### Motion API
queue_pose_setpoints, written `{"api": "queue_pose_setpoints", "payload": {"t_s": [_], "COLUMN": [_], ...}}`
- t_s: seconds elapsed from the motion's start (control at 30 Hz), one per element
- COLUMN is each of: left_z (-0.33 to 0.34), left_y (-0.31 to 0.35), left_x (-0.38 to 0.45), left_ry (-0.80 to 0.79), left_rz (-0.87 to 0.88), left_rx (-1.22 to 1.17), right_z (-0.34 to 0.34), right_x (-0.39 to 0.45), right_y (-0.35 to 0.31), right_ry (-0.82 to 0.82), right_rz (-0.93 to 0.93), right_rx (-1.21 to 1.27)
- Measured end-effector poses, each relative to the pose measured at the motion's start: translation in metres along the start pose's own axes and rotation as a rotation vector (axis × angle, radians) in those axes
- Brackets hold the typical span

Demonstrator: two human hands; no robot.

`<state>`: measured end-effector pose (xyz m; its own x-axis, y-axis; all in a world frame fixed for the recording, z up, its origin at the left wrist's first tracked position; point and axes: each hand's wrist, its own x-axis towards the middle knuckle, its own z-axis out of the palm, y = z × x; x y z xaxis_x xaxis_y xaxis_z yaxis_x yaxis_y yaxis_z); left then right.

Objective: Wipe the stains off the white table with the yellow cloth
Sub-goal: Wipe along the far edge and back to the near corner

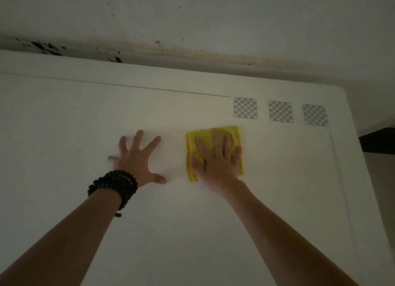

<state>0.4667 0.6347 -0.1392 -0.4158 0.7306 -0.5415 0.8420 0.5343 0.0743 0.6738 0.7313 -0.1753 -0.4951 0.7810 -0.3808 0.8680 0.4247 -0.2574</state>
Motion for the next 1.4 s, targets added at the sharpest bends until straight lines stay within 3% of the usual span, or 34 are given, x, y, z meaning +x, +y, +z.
{"api": "queue_pose_setpoints", "payload": {"t_s": [0.27, 0.5, 0.67, 0.97, 1.2, 1.4], "left_z": [0.002, 0.006, 0.033, 0.066, 0.097, 0.099], "left_y": [-0.002, 0.0, -0.024, -0.174, -0.318, -0.35], "left_x": [0.002, -0.006, -0.062, -0.165, -0.21, -0.199], "left_ry": [0.002, 0.02, 0.192, 0.243, 0.015, 0.038], "left_rz": [-0.004, 0.029, 0.216, 0.249, -0.012, -0.006], "left_rx": [-0.016, -0.021, -0.024, -0.059, 0.017, -0.016], "right_z": [-0.008, 0.017, 0.043, 0.106, 0.16, 0.169], "right_x": [0.053, -0.005, -0.059, -0.149, -0.183, -0.168], "right_y": [-0.03, -0.052, -0.073, -0.191, -0.319, -0.372], "right_ry": [0.003, -0.024, -0.043, -0.171, -0.187, -0.199], "right_rz": [0.003, -0.016, -0.013, 0.002, -0.105, -0.09], "right_rx": [-0.038, 0.003, 0.008, -0.02, -0.048, -0.077]}}
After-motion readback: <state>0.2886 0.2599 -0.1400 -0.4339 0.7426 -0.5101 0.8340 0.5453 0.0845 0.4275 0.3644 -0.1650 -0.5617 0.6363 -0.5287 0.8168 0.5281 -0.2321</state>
